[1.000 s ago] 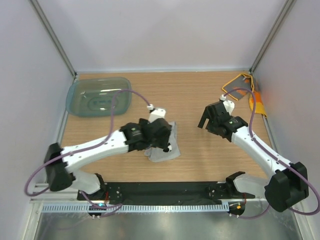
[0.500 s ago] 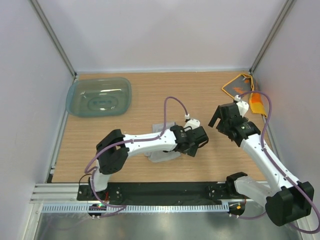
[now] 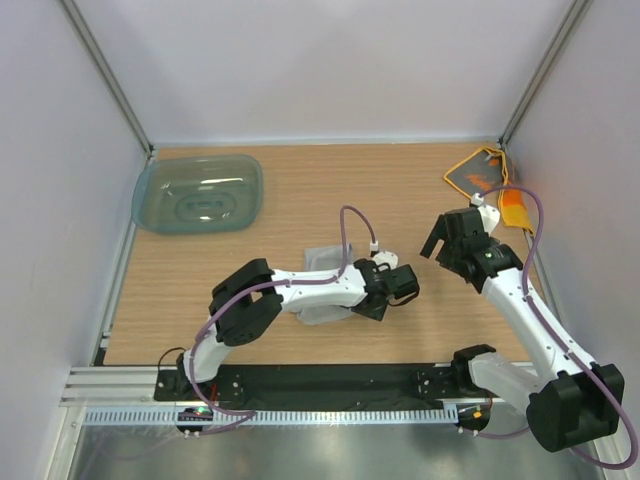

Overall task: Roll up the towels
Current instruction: Flatten the towel

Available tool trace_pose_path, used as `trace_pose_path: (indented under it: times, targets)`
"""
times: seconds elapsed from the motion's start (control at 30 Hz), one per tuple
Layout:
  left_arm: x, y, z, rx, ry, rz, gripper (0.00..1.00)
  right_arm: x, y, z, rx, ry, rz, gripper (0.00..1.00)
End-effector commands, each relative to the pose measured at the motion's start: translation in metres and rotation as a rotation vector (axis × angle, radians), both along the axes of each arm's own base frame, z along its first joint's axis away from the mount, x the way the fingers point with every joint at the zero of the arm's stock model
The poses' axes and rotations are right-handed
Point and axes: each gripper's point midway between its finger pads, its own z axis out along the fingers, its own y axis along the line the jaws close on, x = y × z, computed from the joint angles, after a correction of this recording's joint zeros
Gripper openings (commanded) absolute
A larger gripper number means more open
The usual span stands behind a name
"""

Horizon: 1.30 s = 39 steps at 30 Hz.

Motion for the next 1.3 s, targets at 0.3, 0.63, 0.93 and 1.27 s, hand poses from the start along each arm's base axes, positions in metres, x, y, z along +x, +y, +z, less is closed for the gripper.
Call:
trace_pose_path:
  times: [0.3,0.63,0.93,1.27]
  targets:
    - [0.002,0.007,-0.014,0.048,-0.027,0.03,0.28,0.004,0.004,-0.001,0.018,-0.007,0.032,0.96]
    - [0.014,0.02,0.011,0.064,-0.067,0.0,0.0,0.003,0.013,-0.003,0.048,0.001,0.071,0.95]
    - [0.035,0.084,0.197,-0.151,-0.283,0.048,0.0,0.006,0.082,0.011,0.327,-0.082,0.367,0.93]
    - [0.029,0.166,0.279,-0.237,-0.397,0.131,0.0,0.012,0.157,0.045,0.477,-0.201,0.649,0.93]
